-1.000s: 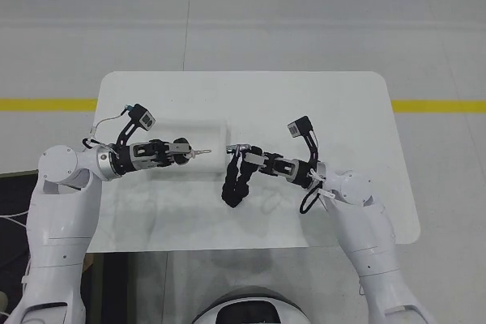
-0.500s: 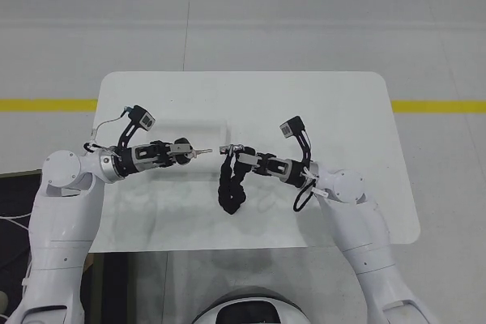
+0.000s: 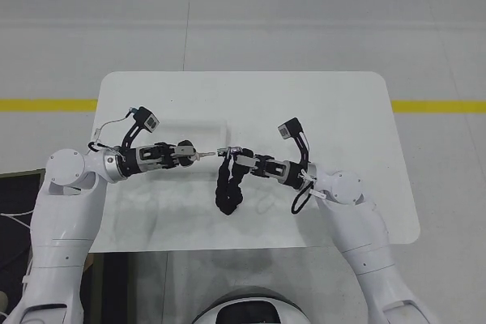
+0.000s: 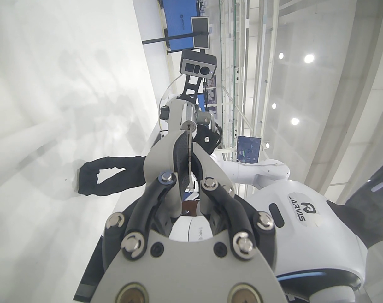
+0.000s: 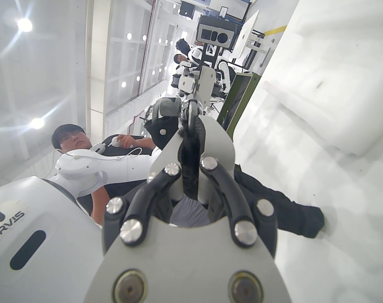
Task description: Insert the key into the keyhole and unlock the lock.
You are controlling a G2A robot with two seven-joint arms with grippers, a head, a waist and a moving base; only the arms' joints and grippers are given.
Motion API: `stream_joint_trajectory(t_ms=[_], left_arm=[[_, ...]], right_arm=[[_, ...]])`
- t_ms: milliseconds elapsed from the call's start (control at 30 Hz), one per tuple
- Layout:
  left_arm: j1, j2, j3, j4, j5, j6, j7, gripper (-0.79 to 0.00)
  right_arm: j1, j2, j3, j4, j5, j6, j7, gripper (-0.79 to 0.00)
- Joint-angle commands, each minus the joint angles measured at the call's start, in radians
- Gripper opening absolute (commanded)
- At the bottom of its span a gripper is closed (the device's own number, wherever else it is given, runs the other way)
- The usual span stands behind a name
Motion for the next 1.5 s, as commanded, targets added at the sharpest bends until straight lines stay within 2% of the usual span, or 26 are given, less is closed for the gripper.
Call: stream_joint_trajectory(t_ms=[0, 1467], left_arm=[[0.002, 0.001, 0.004, -0.002, 0.001, 0.001, 0.002, -0.785], [0.057, 0.013, 0.033, -0.104, 0.033, -0.052, 0.070, -0.785]], right_arm=[[-0.001, 0.001, 0.001, -0.001, 0.002, 0.000, 0.000, -0.785], [-0.023, 0.026, -0.030, -0.043, 0.017, -0.002, 0.003, -0.785]])
